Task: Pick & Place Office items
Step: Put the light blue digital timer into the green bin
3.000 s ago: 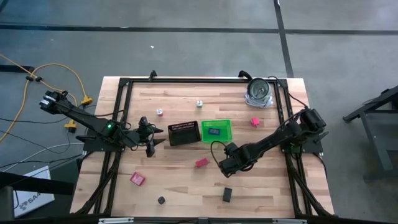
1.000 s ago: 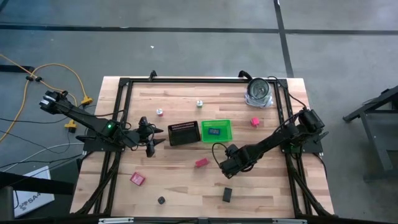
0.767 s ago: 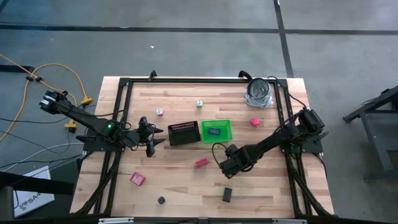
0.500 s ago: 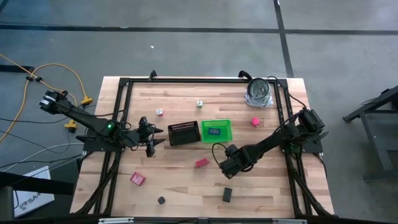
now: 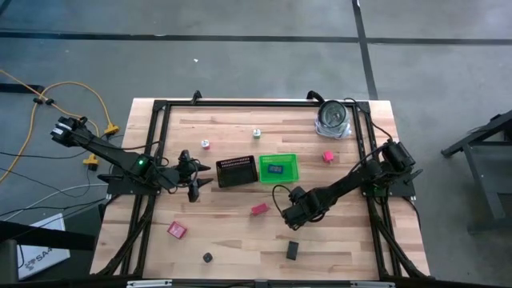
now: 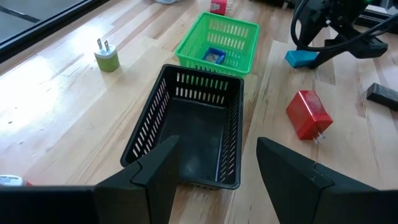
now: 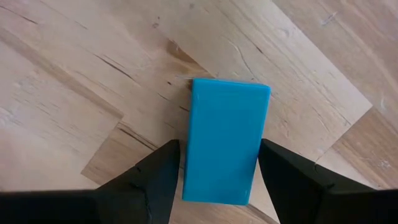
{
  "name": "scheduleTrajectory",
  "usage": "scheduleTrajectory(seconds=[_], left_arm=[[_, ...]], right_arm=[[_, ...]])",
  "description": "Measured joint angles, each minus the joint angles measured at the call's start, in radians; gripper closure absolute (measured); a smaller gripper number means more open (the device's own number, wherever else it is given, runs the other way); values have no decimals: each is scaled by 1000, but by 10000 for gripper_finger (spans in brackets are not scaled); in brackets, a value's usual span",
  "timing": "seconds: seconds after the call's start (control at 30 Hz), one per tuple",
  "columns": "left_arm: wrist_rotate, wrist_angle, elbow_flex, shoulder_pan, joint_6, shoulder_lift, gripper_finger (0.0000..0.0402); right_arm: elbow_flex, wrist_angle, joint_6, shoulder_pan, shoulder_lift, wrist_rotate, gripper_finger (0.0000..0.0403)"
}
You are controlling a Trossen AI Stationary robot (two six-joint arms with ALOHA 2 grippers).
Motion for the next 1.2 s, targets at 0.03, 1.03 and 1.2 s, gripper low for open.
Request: scheduleTrajectory(seconds=[0.03, 1.03, 1.2], left_arm=[[0, 2, 0, 0, 0, 0, 198], [0, 7, 0, 0, 0, 0, 198], [0, 7, 0, 0, 0, 0, 198]], right_arm=[[0, 0, 0, 0, 0, 0, 196], [-2, 4, -18, 0, 1, 0, 239], [-2, 4, -18, 0, 1, 0, 255]])
